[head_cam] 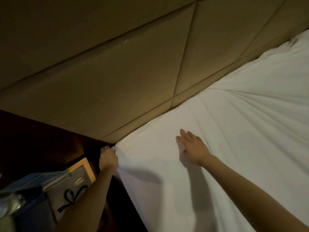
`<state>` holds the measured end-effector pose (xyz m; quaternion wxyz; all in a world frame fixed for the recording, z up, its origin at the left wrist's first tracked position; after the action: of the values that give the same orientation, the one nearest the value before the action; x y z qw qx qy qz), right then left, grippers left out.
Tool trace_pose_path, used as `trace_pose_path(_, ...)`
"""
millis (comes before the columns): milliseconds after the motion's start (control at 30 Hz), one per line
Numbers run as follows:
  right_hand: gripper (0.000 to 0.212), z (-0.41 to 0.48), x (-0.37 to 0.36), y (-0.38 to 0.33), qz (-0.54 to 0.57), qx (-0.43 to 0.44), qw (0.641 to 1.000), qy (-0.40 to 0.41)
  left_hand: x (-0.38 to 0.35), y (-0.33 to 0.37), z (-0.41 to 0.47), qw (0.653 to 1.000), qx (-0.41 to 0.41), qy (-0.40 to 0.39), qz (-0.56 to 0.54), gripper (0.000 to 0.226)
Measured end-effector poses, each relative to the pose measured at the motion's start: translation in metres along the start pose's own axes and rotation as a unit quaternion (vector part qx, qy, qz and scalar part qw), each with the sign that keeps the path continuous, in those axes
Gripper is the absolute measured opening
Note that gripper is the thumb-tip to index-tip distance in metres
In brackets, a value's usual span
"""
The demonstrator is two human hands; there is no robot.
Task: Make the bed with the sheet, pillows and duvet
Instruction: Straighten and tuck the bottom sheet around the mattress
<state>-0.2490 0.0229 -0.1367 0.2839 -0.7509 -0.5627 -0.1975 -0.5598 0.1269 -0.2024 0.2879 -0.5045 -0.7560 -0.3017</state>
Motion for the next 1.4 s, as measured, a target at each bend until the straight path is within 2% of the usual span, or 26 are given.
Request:
trace_pose_path(67,0.058,-0.006,-0.002,0.000,0.015,-0.004,1.000,0.001,0.003,0.004,-0.001,0.999,-0.049,0.006,0.024,0.027)
trace_pose_path(300,0.037,-0.053,0.000,0.018,0.095,-0.037,0.995,0.005,-0.003,0.068,-0.067,0.973,-0.226,0.040,-0.021,0.032)
trace_pose_path(667,0.040,-0.201,0.010,0.122,0.262,-0.160,0.948,0.084,-0.012,0.225,-0.199,0.916,-0.392,-0.080,-0.025,0.034)
trace_pose_path(933,0.041,-0.298,-0.011,0.191,0.338,-0.233,0.900,0.146,-0.023,0.318,-0.275,0.868,-0.482,-0.114,0.045,0.034)
trace_pose_path(1400,0.042,-0.389,-0.006,0.285,0.399,-0.300,0.843,0.201,-0.054,0.455,-0.349,0.812,-0.556,-0.139,0.113,0.033)
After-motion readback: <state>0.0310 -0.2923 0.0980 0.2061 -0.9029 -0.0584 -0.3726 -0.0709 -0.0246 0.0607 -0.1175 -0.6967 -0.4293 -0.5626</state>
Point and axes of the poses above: each hand's wrist, its own z-axis towards the middle knuckle, its own x-axis out of the back of the hand, y = z × x, the point moved 4 cm from there along z, towards the middle knuckle, and after that the axes turned 11 degrees about -y, right-handed, at the moved point
